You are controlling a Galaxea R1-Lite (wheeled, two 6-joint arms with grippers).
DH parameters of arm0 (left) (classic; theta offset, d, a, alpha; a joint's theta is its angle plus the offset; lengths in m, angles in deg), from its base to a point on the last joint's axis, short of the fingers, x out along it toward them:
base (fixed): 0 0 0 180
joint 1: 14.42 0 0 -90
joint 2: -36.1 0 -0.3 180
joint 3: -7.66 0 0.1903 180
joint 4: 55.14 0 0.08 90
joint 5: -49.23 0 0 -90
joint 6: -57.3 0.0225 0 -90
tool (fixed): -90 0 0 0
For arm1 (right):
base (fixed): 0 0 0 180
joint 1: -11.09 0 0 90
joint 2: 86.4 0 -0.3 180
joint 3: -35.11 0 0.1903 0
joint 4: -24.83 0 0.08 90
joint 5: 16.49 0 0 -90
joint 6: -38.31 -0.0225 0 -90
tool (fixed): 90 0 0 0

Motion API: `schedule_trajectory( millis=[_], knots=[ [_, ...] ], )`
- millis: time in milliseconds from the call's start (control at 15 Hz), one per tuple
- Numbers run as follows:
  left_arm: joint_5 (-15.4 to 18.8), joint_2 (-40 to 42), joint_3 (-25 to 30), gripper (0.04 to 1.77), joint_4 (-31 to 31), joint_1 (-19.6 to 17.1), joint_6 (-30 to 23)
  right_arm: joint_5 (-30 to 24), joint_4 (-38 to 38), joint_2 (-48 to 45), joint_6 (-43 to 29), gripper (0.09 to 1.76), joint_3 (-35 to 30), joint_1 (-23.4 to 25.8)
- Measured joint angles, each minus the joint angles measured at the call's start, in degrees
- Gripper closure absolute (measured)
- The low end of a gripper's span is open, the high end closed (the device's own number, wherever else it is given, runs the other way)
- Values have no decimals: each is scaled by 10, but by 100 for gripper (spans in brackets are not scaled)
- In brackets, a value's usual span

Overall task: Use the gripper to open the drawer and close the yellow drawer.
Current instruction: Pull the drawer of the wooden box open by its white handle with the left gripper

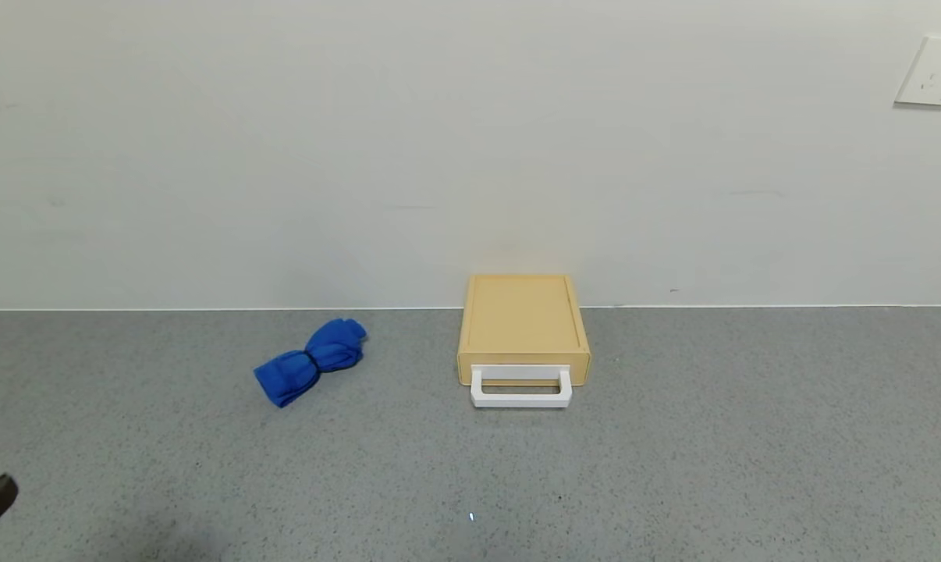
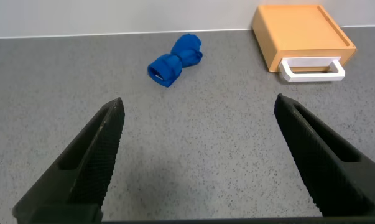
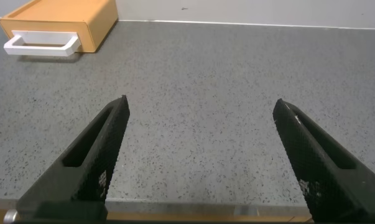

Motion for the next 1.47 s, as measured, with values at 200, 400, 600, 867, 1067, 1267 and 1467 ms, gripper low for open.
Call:
schedule_trajectory(
  millis=[200,400,600,867,1067,1267,1467],
  knots=[
    [28,-137,-117,7,-46,11,1,0,0,0,0,15,0,0],
    [45,-249,-192,7,-75,49,0,0,0,0,0,15,0,0],
    [48,-338,-235,7,-79,113,-6,0,0,0,0,15,0,0],
    [49,-437,-289,16,-76,193,-6,0,0,0,0,15,0,0],
    [58,-501,-319,66,-73,234,8,0,0,0,0,15,0,0],
    [115,-560,-350,100,-68,250,96,0,0,0,0,15,0,0],
    [147,-623,-385,170,-68,256,178,0,0,0,0,15,0,0]
  ],
)
